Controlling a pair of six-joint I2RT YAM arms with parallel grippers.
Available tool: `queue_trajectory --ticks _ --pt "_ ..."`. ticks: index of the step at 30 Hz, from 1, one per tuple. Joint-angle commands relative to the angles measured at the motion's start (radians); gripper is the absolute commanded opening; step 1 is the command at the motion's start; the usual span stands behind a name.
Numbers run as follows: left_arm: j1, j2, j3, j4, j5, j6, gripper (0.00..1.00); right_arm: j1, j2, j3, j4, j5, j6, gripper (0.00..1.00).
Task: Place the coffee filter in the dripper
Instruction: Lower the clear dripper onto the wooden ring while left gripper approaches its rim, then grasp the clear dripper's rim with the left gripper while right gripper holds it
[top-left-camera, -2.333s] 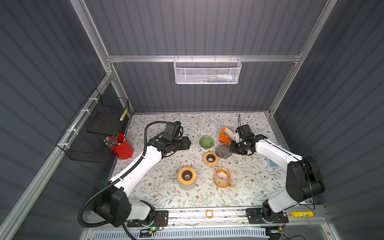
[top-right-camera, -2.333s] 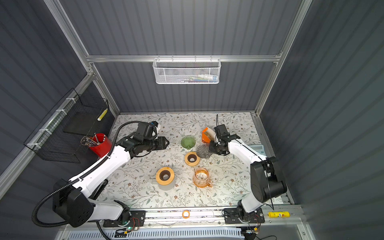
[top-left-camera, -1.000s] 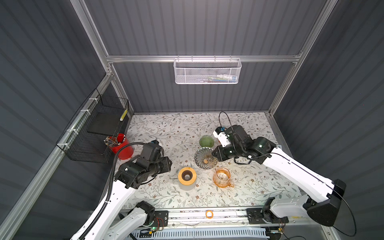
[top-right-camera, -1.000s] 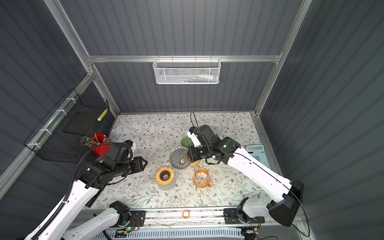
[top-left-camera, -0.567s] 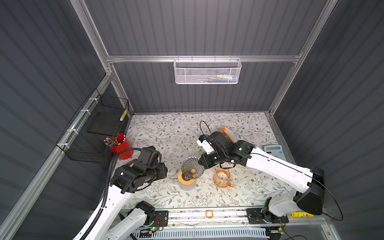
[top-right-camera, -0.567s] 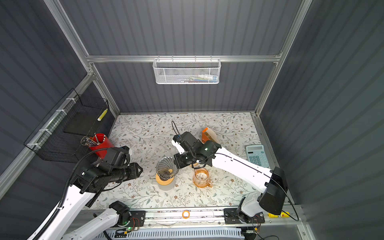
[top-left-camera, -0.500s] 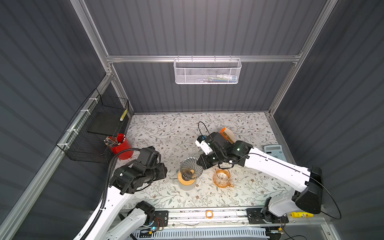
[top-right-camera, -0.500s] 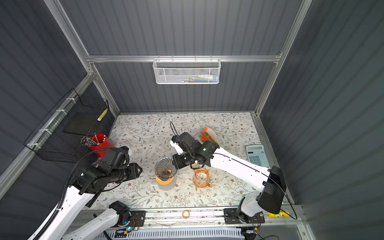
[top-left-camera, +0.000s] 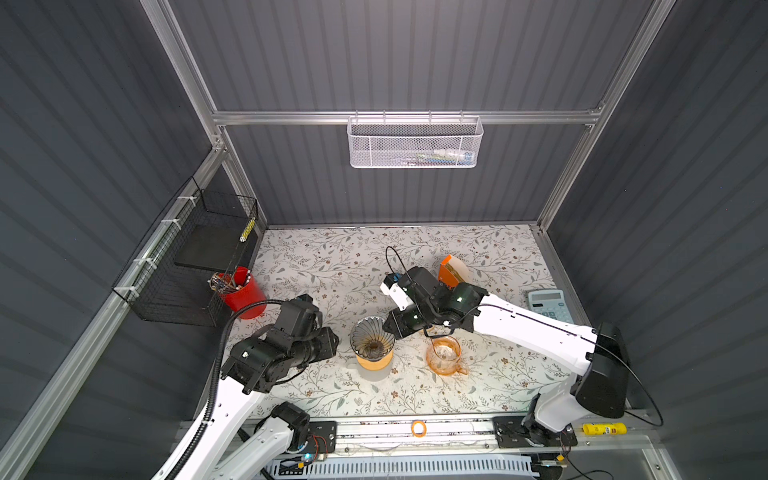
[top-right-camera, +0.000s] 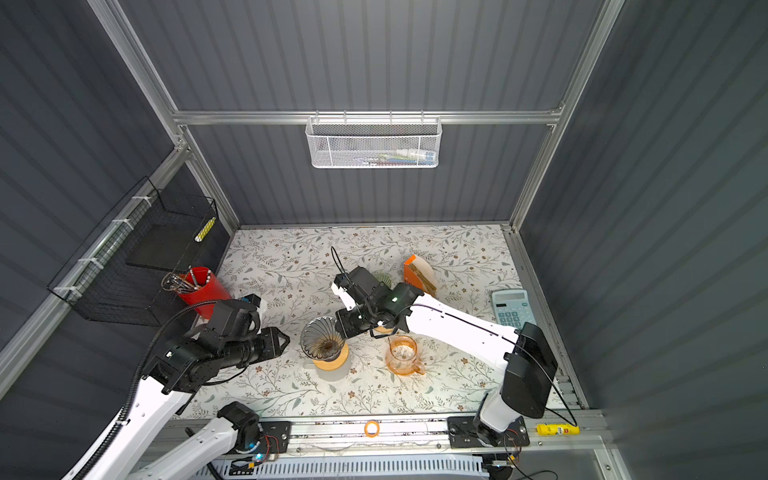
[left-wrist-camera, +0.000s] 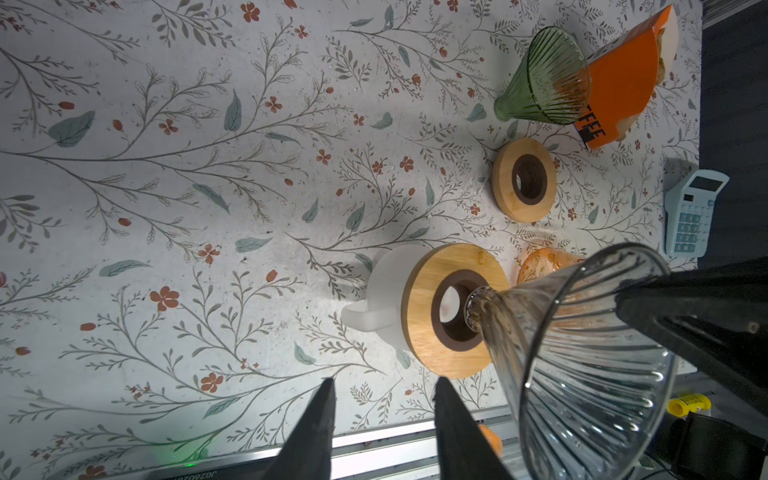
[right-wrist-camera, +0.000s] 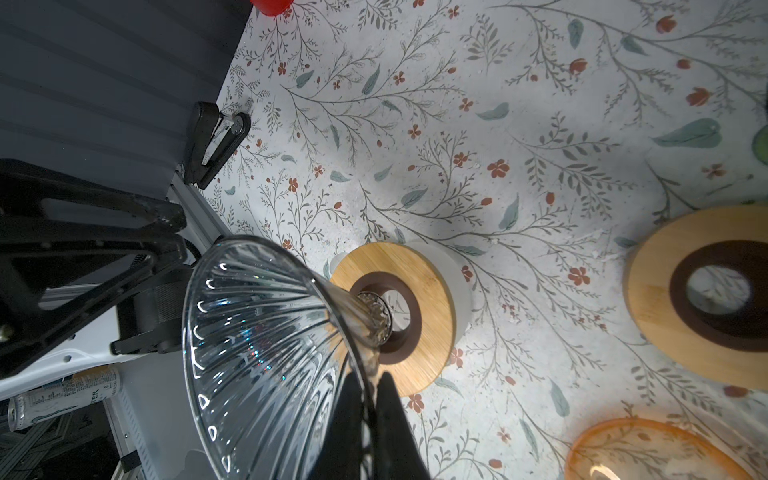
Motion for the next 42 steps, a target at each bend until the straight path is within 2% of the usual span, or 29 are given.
queue_trajectory --ticks 1,20,42 --pt "-0.001 -0.013 -0.011 0.017 0.023 0.003 0.4 0.005 0.005 0.01 0.025 -0.011 0.011 0.0" --pt "-0.001 -0.042 -0.025 0.037 0.028 0.023 0.39 0.005 0.035 -0.051 0.058 -0.006 0.029 0.0" --pt "-0.001 0.009 -0.084 0.084 0.23 0.093 0.37 0.005 0.078 -0.07 0.088 -0.011 0.042 0.0"
